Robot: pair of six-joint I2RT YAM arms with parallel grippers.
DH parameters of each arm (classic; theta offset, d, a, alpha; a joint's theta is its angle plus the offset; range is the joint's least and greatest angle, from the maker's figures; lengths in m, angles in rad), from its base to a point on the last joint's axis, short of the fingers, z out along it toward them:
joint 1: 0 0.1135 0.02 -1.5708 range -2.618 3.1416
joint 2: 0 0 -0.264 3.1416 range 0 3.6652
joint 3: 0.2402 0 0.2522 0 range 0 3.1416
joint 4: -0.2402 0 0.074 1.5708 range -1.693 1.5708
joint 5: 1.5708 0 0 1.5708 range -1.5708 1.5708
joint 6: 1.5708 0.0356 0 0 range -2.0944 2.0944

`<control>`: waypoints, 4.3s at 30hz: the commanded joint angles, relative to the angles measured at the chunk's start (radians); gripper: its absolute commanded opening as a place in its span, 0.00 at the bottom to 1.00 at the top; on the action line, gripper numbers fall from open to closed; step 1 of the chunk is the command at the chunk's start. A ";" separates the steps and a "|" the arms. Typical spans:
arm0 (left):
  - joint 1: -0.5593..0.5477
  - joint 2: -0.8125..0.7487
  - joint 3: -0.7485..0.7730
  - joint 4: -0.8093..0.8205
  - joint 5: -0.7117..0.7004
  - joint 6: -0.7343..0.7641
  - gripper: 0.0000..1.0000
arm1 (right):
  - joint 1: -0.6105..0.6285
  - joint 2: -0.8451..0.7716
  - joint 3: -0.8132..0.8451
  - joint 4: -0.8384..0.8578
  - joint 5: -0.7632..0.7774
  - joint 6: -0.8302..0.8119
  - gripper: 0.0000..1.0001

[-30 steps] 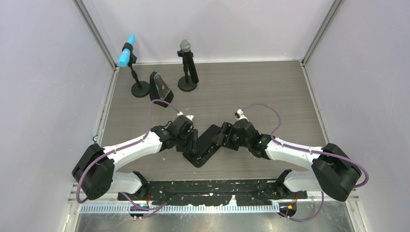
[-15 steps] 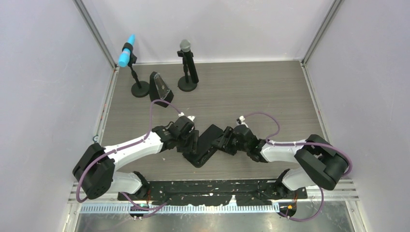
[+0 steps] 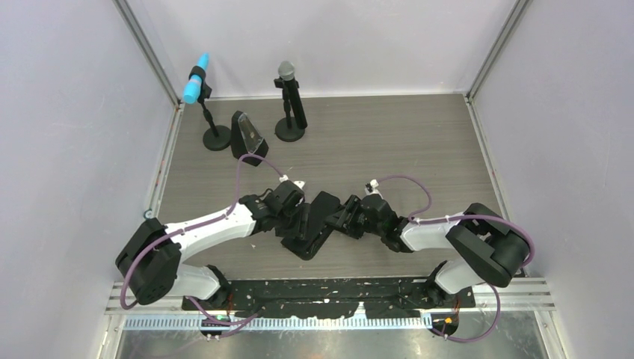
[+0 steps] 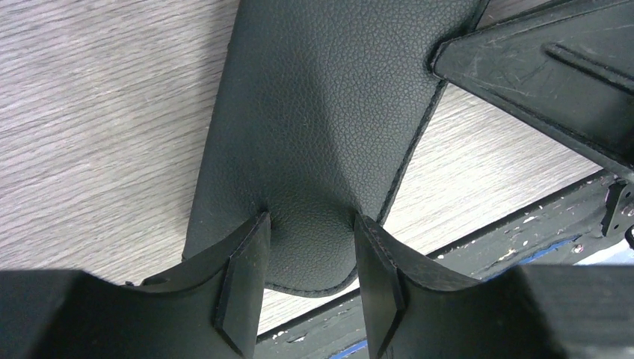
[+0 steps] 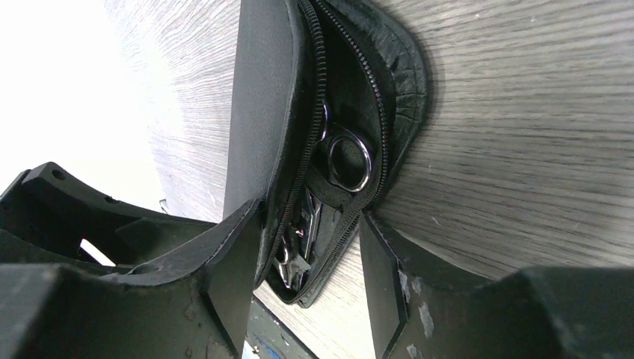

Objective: Sort the hair-cutting tools
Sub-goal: Zip the hairdressing tool bag at the center of the board.

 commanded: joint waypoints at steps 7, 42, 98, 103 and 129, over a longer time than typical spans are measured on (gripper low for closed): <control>-0.045 0.057 0.055 0.049 0.014 -0.024 0.47 | 0.011 0.048 0.060 0.098 -0.085 -0.034 0.44; -0.014 -0.433 -0.413 0.121 -0.188 -0.399 0.28 | -0.037 0.313 -0.106 0.499 -0.165 0.128 0.05; -0.009 -0.511 -0.619 0.414 -0.314 -0.644 0.25 | -0.038 0.318 -0.086 0.489 -0.186 0.123 0.05; -0.009 -0.478 -0.615 0.449 -0.315 -0.643 0.22 | -0.038 0.321 -0.086 0.493 -0.190 0.123 0.05; 0.018 -0.401 -0.558 0.475 -0.278 -0.608 0.00 | -0.039 0.343 -0.079 0.499 -0.186 0.122 0.05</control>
